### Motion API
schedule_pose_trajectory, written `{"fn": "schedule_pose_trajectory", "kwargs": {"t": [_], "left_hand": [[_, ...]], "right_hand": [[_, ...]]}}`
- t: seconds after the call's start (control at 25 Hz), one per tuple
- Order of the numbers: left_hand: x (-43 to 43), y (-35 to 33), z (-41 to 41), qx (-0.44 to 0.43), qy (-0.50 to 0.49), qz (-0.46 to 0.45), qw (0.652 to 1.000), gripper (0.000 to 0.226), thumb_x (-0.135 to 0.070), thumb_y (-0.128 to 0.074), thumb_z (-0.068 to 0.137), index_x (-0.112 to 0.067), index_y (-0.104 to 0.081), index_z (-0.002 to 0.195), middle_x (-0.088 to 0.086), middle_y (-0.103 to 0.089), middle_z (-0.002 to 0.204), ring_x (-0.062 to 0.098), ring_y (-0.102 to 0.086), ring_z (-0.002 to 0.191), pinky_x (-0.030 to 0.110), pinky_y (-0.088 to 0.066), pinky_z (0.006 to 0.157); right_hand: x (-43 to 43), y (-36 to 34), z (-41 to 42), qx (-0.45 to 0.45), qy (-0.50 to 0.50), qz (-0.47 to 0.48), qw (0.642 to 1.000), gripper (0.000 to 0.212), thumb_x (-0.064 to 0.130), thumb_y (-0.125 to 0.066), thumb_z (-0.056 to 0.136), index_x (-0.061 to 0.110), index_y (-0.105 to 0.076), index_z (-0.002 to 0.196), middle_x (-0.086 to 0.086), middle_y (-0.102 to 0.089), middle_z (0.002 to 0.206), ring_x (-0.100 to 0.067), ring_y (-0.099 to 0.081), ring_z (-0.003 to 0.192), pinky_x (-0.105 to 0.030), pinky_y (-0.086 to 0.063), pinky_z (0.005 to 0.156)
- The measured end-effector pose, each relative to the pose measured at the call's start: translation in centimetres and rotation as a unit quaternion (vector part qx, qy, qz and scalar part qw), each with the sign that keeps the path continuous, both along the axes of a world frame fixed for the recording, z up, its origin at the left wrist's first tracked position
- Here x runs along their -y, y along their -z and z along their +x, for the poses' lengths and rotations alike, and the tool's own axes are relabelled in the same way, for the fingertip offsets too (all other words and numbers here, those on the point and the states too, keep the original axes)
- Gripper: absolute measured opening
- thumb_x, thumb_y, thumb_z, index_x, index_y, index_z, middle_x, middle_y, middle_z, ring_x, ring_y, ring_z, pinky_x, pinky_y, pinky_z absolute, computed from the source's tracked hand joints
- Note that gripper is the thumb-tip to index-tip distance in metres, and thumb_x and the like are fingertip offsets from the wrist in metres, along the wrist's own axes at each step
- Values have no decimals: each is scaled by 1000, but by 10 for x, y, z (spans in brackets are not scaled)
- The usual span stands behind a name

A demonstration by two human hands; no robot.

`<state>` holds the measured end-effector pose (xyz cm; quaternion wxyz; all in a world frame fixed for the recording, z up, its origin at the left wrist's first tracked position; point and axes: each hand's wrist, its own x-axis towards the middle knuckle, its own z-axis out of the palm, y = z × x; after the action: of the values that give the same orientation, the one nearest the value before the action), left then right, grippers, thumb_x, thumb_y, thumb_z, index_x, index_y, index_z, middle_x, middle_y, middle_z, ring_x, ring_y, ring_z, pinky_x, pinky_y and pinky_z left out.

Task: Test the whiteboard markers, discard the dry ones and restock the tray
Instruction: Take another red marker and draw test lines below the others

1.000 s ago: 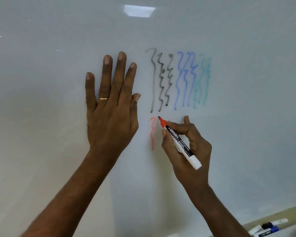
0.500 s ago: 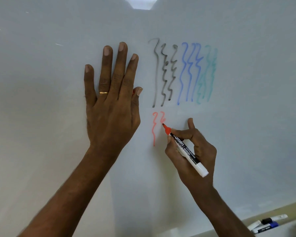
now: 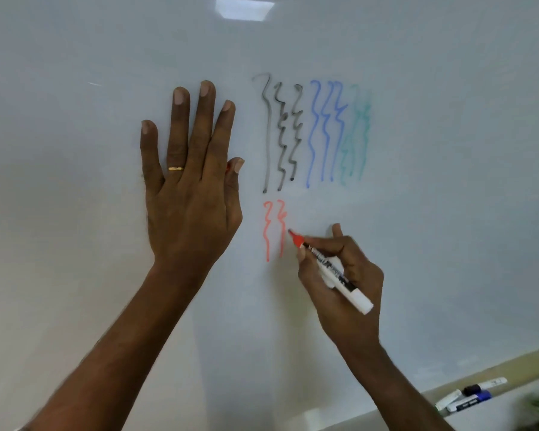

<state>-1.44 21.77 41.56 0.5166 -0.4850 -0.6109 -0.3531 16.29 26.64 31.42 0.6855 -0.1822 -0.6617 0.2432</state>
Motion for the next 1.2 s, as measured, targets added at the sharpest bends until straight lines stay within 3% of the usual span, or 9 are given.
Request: {"fn": "schedule_pose_trajectory", "kwargs": {"t": [0.2,0.32,0.44,0.6,0.8,0.92,1.04,1.12,1.2], "left_hand": [[1,1,-1,2,0,0,1000,51,-27,-28,112,-15,-22,161,7,-18,169,28,-12,157,55,-13,126],[1,0,-1,2,1,0,1000,51,-27,-28,112,-15,-21,161,7,-18,169,28,-13,157,55,-13,126],[-1,-1,0,2,1,-1,1000,51,-28,-27,112,-15,-21,161,7,-18,169,29,-13,157,55,-13,126],[-1,1,-1,2,6,3,1000,51,-28,-28,112,-15,-21,161,7,-17,169,29,-13,157,55,-13,126],[-1,2,0,3,10,7,1000,51,-26,-31,111,-15,-21,161,7,-18,168,29,-13,157,55,-12,126],[0,1,0,4,4,-3,1000,51,-27,-27,112,-16,-18,161,7,-15,169,29,-11,157,55,-10,126],[1,1,1,5,2,-9,1000,52,-28,-25,112,-16,-16,162,7,-13,170,28,-8,157,55,-9,126],[1,1,2,6,6,-10,1000,53,-28,-25,111,-16,-16,162,7,-13,170,29,-8,157,56,-9,126],[3,0,3,5,11,-16,1000,56,-31,-26,109,-15,-15,162,8,-12,170,29,-8,157,56,-8,126]], "right_hand": [[-5,-23,-2,-28,-8,17,999,17,-5,-70,89,8,-71,101,1,-75,83,-19,-71,73,-42,-35,119],[-5,-23,-3,-27,-2,28,999,18,-5,-69,89,5,-71,103,-2,-76,91,-19,-73,81,-44,-35,119],[-7,-21,-2,-41,0,27,999,15,-5,-70,88,5,-70,100,0,-77,97,-16,-74,87,-43,-36,119],[-10,-14,0,-35,0,16,999,17,-10,-72,84,4,-69,92,0,-77,93,-16,-73,80,-42,-35,120],[-9,-6,2,-19,0,19,1000,14,-11,-72,83,0,-68,91,1,-77,96,-6,-74,90,-45,-34,120],[-13,5,2,-10,23,42,999,11,-5,-72,84,2,-67,91,-6,-76,90,-23,-73,81,-48,-35,119],[-15,22,1,34,70,90,993,7,-3,-71,82,-3,-65,84,-8,-70,81,-19,-69,76,-56,-39,115],[-12,32,4,46,69,96,992,9,-2,-70,80,1,-64,85,-2,-68,81,-14,-67,74,-57,-39,114],[-7,33,10,40,29,58,997,22,1,-69,82,18,-66,95,7,-68,82,-15,-67,70,-52,-36,118]]}}
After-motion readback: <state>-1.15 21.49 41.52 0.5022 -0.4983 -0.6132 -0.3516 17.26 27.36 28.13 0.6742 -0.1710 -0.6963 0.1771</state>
